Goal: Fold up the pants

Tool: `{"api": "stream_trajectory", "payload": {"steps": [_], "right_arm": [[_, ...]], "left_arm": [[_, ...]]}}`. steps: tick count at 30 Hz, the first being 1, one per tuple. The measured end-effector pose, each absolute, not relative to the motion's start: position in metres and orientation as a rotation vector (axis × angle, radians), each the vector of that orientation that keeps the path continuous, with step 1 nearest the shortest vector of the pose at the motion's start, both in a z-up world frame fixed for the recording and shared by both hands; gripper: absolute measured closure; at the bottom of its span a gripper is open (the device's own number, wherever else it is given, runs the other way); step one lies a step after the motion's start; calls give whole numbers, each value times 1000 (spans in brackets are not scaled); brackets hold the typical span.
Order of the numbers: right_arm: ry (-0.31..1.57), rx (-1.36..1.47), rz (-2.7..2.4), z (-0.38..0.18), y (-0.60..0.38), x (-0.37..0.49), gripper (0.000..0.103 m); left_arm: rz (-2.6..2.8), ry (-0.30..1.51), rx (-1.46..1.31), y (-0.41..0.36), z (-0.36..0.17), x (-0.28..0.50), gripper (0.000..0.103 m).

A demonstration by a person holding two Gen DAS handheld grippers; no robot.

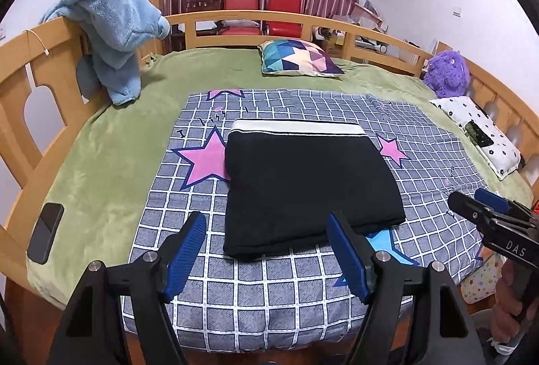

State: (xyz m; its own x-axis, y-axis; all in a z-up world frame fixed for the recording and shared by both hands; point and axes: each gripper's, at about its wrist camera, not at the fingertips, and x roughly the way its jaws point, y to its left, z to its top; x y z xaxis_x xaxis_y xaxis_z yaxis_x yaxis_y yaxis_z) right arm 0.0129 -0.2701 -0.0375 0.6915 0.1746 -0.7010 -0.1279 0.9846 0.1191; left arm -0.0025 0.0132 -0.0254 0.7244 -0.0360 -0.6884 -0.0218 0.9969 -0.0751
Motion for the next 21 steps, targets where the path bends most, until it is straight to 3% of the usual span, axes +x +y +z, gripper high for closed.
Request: {"api": "stream_trajectory", "payload": {"steps": [21], "right_arm": [[833, 53, 156, -43, -266, 16, 20]], "left_arm": [[6, 800, -75, 12, -31, 2, 24]]}}
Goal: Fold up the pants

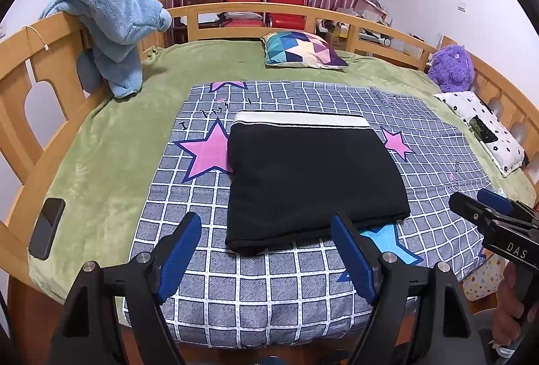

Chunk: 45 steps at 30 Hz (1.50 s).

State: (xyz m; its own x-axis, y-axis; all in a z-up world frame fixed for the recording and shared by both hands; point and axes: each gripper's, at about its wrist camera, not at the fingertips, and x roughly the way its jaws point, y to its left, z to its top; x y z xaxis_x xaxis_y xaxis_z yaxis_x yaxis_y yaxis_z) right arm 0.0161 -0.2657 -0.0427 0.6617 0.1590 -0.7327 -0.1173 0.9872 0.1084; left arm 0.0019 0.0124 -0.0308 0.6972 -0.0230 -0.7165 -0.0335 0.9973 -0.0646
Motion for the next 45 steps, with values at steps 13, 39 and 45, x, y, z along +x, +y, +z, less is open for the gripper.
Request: {"api": "stream_trajectory", "payload": {"steps": [13, 39, 45], "right_arm": [[841, 50, 154, -46, -265, 16, 20], [861, 69, 148, -46, -267, 18, 20], [863, 68, 149, -46, -267, 19, 20]], "left_arm": [[4, 800, -74, 11, -31, 2, 24], [0, 798, -75, 11, -34, 1, 24], [0, 798, -74, 11, -34, 1, 24]]}}
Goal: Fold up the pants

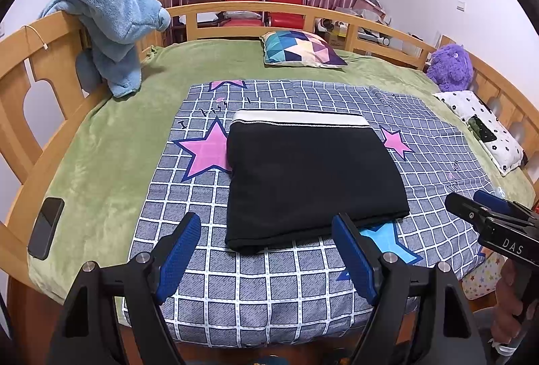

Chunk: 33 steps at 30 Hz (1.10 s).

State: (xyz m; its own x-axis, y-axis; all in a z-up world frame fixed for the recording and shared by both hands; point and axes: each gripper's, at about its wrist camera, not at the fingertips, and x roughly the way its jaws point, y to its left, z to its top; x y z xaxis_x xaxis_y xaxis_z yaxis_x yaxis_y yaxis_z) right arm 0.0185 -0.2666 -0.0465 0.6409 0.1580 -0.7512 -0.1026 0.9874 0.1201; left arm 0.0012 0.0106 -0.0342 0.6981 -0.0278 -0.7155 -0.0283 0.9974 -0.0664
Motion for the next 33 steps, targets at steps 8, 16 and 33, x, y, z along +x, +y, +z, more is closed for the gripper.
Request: {"api": "stream_trajectory", "payload": {"steps": [8, 16, 33], "right_arm": [[864, 68, 148, -47, -267, 18, 20], [864, 68, 149, -47, -267, 19, 20], [867, 70, 153, -48, -264, 18, 20]], "left_arm": [[0, 799, -74, 11, -34, 1, 24], [0, 799, -74, 10, -34, 1, 24], [-8, 804, -84, 4, -36, 0, 24]]}}
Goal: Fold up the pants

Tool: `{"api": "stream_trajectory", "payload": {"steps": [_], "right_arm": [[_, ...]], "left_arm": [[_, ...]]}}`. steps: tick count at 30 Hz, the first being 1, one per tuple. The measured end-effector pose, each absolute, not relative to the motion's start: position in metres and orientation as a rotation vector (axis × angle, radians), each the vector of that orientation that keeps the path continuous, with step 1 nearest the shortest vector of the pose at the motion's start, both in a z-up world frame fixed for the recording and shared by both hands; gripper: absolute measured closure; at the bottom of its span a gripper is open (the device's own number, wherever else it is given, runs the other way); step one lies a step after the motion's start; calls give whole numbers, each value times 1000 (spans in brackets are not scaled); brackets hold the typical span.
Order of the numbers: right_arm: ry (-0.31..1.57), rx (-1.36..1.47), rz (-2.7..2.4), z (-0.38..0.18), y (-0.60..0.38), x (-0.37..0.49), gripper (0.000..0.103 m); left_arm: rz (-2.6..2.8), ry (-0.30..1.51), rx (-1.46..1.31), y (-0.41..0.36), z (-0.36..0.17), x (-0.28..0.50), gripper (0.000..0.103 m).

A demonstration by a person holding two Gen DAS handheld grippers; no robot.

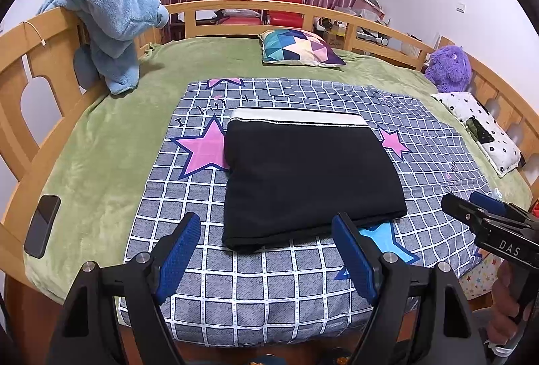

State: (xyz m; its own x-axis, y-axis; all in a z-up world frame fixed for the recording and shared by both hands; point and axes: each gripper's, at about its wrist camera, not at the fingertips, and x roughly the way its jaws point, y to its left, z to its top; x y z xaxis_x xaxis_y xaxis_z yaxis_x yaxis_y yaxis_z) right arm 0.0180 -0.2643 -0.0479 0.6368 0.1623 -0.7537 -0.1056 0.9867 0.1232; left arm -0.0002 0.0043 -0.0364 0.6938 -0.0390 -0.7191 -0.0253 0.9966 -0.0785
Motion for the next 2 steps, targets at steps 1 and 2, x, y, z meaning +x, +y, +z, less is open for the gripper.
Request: {"api": "stream_trajectory", "payload": {"steps": [1, 2], "right_arm": [[866, 70, 154, -48, -264, 18, 20], [866, 70, 156, -48, -263, 18, 20]], "left_arm": [[-22, 803, -85, 4, -36, -1, 24], [-40, 805, -80, 2, -36, -1, 24]]}}
